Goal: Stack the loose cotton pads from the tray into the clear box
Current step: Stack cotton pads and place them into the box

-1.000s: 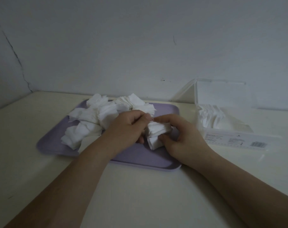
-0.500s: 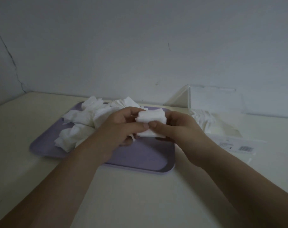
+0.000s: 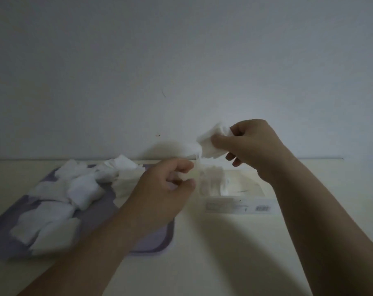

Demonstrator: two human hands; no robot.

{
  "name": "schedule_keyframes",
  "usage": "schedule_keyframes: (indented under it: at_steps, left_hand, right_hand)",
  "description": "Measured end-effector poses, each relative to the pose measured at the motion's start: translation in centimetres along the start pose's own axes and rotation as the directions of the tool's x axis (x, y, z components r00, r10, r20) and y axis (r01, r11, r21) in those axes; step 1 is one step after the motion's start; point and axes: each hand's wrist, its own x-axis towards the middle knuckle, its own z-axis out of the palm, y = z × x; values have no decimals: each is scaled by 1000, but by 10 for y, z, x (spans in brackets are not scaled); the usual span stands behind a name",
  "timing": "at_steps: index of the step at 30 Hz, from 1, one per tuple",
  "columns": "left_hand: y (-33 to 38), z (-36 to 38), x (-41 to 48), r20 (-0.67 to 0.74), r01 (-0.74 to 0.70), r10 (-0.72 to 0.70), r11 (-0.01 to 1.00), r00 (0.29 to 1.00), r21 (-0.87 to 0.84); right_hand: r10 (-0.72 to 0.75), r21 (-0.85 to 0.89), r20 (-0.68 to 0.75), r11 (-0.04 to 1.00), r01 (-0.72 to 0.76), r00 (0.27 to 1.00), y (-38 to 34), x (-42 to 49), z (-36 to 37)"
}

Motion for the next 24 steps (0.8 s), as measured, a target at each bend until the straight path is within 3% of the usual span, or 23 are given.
schedule_keyframes:
  at_steps: [3,5,9,13,17,20,24]
  left_hand:
    - [16,27,18,93,-184,168,964,981,193]
    - [15,41,29,161,-244,204,924,966,296]
    - [-3,63,34,229,-316,252,896,940,313]
    - [-17,72,26,104,-320,302,902,948,289]
    - [-23,66,30,202,-344,290,878,936,334]
    - [-22,63,28,178,-332,285,867,942,371]
    - [-23,62,22,67,-297,303,826,950,479]
  right_hand:
    - [106,-312,16,945,-96,994,15,6,-14]
    - [206,-485,36,859,-163,978,23,8,-18]
    - [246,-647,-6,738,-192,969,41,10,-9]
    - [242,-644,9,744,-180,970,58,12,16]
    - [347,-555,180,809,-196,921,46,14,13]
    - [367,-489,301,852,-188,880,42,18,3]
    - [292,-427,264,890,-160,919,48,19,7]
